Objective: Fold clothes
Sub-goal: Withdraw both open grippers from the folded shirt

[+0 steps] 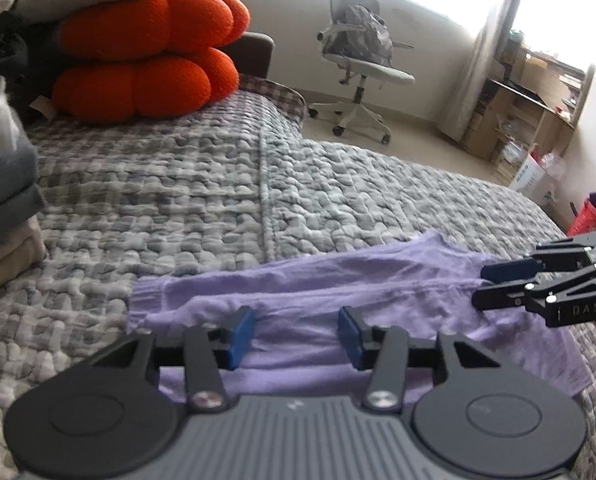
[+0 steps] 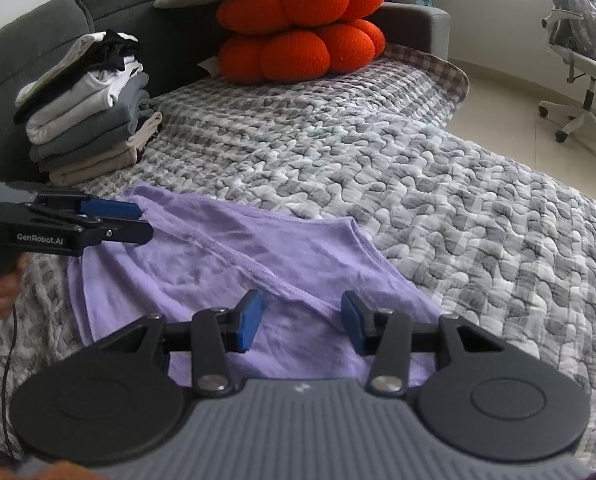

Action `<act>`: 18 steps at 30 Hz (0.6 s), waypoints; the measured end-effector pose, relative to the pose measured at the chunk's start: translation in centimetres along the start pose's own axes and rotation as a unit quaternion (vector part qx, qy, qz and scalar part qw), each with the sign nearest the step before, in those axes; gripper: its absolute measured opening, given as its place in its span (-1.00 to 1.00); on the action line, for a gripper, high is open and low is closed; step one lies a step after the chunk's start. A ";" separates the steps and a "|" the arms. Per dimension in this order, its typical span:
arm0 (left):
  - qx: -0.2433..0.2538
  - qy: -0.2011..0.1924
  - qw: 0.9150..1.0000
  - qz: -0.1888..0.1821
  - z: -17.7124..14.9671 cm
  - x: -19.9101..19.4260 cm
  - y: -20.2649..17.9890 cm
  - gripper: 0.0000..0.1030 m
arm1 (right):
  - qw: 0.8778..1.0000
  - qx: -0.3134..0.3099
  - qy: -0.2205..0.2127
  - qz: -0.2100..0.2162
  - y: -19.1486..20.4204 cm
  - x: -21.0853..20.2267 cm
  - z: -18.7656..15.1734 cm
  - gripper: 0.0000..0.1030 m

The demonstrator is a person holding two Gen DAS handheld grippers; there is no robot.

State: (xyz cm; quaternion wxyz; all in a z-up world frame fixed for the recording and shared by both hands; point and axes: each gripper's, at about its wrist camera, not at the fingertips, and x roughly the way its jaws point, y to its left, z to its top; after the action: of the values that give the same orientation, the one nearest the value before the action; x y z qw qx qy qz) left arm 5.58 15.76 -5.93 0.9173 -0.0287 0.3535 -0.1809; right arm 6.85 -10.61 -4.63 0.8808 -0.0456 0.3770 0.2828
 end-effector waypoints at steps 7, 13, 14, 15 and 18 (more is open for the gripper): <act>0.022 0.013 0.999 -0.020 0.1 0.6 0.2 0.32 | 1.000 -0.016 0.007 0.009 0.2 -0.3 -0.2 -0.06; 0.031 0.018 0.999 -0.023 0.3 0.9 0.0 0.34 | 1.000 -0.024 0.011 0.008 0.5 -0.1 -0.4 -0.07; 0.032 0.018 0.999 -0.023 0.2 1.0 -0.1 0.34 | 1.000 -0.024 0.011 0.007 0.5 -0.1 -0.5 -0.07; 0.033 0.018 0.999 -0.023 0.2 1.0 -0.1 0.35 | 1.000 -0.024 0.011 0.007 0.5 -0.1 -0.5 -0.07; 0.033 0.017 0.999 -0.024 0.2 1.1 -0.1 0.35 | 1.000 -0.023 0.010 0.004 0.4 -0.2 -0.5 -0.11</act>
State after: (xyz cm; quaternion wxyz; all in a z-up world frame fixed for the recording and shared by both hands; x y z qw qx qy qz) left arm 6.41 15.32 -6.47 0.9070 -0.0039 0.3624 -0.2147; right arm 6.19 -10.47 -4.81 0.8745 -0.0670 0.3793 0.2947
